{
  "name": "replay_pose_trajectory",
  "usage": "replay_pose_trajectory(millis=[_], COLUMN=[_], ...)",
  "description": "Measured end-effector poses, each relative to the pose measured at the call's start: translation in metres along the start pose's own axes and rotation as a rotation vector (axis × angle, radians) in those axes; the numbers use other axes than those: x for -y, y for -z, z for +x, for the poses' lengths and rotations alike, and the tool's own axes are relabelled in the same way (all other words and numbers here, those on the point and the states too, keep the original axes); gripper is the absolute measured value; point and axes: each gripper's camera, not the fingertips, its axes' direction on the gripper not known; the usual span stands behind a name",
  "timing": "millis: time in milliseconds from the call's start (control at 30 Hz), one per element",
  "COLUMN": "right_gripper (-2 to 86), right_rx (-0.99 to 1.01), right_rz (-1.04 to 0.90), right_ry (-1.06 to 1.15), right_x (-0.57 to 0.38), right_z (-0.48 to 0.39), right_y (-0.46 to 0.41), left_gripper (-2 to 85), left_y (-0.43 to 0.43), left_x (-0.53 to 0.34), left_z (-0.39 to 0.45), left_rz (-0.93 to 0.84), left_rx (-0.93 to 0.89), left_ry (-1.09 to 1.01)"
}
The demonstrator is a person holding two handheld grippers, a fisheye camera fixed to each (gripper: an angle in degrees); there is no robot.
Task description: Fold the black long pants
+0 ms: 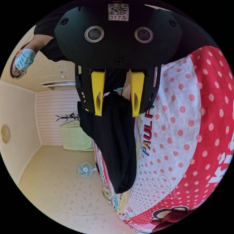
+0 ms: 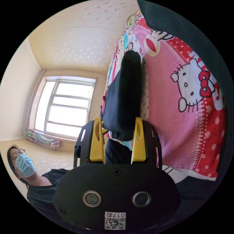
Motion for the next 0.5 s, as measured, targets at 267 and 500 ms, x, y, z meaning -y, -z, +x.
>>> replay_pose_trajectory(millis=[267, 500], right_gripper=[15.6, 16.0], right_rx=[-0.015, -0.052], right_rz=[-0.033, -0.066], right_ry=[-0.081, -0.03], right_x=[0.024, 0.001], right_z=[0.014, -0.014], right_y=[-0.024, 0.007], left_gripper=[15.0, 8.2], left_y=[-0.013, -0.004], left_x=[0.045, 0.013], left_z=[-0.035, -0.039], left_rz=[-0.087, -0.067], left_rx=[-0.108, -0.17], left_ry=[0.052, 0.039])
